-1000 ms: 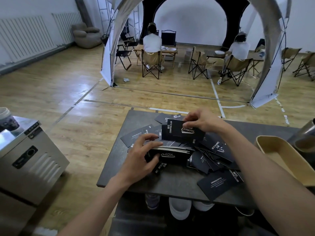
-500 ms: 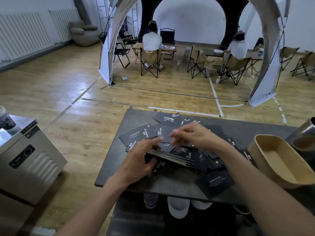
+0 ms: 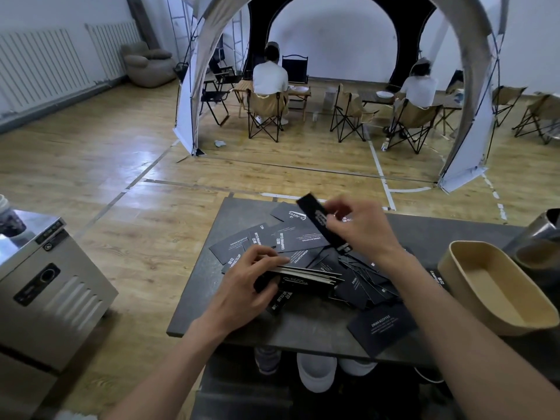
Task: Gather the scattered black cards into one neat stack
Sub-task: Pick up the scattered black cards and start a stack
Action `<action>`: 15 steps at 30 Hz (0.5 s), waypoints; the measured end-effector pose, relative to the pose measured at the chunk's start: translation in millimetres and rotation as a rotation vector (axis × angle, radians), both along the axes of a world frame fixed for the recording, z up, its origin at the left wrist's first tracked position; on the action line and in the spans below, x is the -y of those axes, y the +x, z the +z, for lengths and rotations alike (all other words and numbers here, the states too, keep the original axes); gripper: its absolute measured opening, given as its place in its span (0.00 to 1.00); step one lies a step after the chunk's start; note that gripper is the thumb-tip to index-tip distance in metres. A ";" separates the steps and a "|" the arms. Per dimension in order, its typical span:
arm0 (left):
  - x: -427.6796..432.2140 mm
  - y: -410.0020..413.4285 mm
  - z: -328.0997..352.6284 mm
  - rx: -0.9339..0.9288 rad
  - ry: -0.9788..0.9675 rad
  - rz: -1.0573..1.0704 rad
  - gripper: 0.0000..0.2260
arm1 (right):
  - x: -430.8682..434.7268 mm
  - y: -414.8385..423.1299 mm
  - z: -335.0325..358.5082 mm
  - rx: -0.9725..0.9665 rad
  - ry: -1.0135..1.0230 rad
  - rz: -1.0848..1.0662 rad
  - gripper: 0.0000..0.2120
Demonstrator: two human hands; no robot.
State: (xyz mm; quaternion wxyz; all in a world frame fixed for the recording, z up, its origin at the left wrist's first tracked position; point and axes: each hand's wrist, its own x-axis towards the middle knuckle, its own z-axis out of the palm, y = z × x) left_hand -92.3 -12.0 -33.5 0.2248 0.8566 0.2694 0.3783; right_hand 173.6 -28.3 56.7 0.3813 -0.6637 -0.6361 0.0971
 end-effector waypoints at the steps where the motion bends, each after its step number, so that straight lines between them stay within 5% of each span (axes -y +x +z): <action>1: -0.1 0.0 0.0 0.003 -0.002 0.002 0.20 | 2.0 1.2 4.7 -0.157 0.045 -0.003 0.18; 5: 0.2 1.2 1.5 0.019 -0.003 0.007 0.27 | 11.9 0.2 5.6 -0.664 -0.058 0.076 0.30; 10: -1.4 2.9 0.0 0.050 -0.051 0.059 0.36 | 25.8 -14.3 -35.2 -0.757 -0.390 0.180 0.06; 13: -1.5 1.1 0.2 0.036 -0.018 0.038 0.27 | 28.6 -10.8 -35.4 -0.732 -0.504 0.182 0.26; 15: -0.7 0.7 -0.6 0.031 0.022 0.038 0.20 | 18.5 -7.1 -26.3 -0.656 -0.342 0.133 0.31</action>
